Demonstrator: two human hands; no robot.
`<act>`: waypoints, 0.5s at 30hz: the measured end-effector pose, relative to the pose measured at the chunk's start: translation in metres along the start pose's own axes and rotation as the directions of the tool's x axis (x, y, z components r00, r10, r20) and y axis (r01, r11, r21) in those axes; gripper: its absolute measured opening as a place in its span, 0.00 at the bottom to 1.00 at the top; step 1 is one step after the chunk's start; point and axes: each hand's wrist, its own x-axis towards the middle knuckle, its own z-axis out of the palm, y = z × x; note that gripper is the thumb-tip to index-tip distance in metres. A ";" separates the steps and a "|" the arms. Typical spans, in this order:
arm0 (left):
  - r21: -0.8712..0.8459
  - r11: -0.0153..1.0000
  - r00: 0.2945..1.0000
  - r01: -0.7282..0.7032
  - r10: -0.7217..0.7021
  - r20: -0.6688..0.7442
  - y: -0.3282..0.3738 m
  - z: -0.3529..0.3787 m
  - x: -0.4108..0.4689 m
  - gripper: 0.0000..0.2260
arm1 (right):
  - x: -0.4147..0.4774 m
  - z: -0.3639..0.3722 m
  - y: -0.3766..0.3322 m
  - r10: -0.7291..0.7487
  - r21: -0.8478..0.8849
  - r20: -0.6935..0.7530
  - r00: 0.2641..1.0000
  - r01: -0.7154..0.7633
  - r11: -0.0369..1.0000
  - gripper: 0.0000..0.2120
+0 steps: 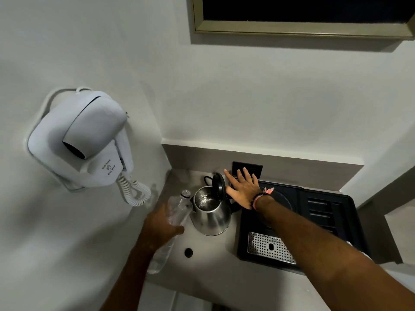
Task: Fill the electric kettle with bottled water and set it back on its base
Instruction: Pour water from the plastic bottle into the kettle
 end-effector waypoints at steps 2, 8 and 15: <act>-0.105 0.994 0.996 0.016 -0.025 -0.089 -0.011 0.005 0.000 0.37 | 0.000 0.000 0.000 0.000 0.006 0.004 1.000 0.000 1.000 0.34; -0.301 0.951 0.876 0.065 -0.199 -0.439 -0.029 0.025 -0.007 0.39 | 0.001 0.001 0.000 0.013 -0.009 0.012 1.000 -0.013 1.000 0.30; -0.431 0.898 0.764 0.086 -0.337 -0.550 -0.025 0.046 -0.005 0.42 | 0.001 0.001 0.000 0.025 -0.017 0.015 1.000 -0.025 1.000 0.30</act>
